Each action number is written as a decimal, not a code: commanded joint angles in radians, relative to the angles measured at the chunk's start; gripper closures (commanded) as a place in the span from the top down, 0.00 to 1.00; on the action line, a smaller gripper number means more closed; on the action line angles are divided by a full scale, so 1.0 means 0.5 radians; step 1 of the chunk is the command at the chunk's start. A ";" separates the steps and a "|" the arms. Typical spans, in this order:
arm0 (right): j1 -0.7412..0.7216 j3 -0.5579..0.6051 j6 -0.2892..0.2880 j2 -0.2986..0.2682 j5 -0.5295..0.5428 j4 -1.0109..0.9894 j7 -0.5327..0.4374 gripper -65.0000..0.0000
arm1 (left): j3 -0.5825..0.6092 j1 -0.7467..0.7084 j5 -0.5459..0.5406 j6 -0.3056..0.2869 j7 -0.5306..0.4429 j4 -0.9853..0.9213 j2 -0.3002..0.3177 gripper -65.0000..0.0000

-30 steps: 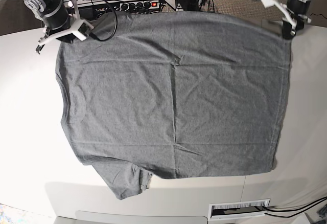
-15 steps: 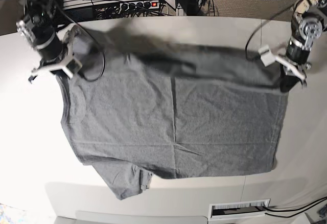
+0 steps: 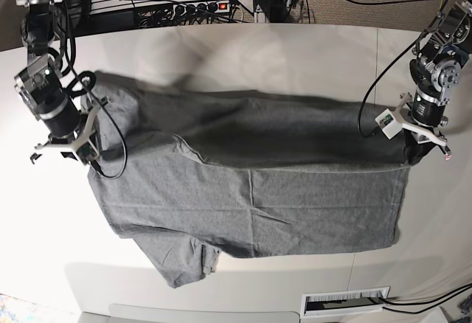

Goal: Fold the T-shirt properly
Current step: 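Carry both shoulder corners over the shirt toward the hem, then lower the folded shoulder edge onto the shirt and release both grippers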

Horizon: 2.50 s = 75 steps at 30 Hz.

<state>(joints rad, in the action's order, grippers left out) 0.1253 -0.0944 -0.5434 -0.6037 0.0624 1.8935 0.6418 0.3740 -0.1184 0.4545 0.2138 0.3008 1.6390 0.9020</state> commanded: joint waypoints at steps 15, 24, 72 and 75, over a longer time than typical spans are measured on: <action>-0.517 0.318 0.033 -0.011 -0.096 -0.484 -0.088 0.00 | -0.021 0.245 -0.083 0.050 -0.185 -0.361 -0.165 0.00; -0.562 0.317 0.106 0.134 -0.417 -0.627 -0.159 0.36 | -0.021 0.327 -0.253 0.043 -0.184 -0.407 -0.192 0.16; -0.548 0.526 0.154 0.288 0.323 -0.620 0.838 0.00 | -0.021 0.364 -0.507 -1.084 0.177 -0.285 -0.178 0.00; -0.522 0.526 0.134 0.287 0.323 -0.620 0.974 0.00 | -0.021 0.358 -0.600 -1.232 0.208 -0.285 -0.178 0.00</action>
<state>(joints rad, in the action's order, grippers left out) -0.1207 0.1734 -0.4732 -0.4458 0.2184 1.5661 1.1328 0.3660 0.0559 0.1661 -0.3805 0.3965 1.4887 0.7982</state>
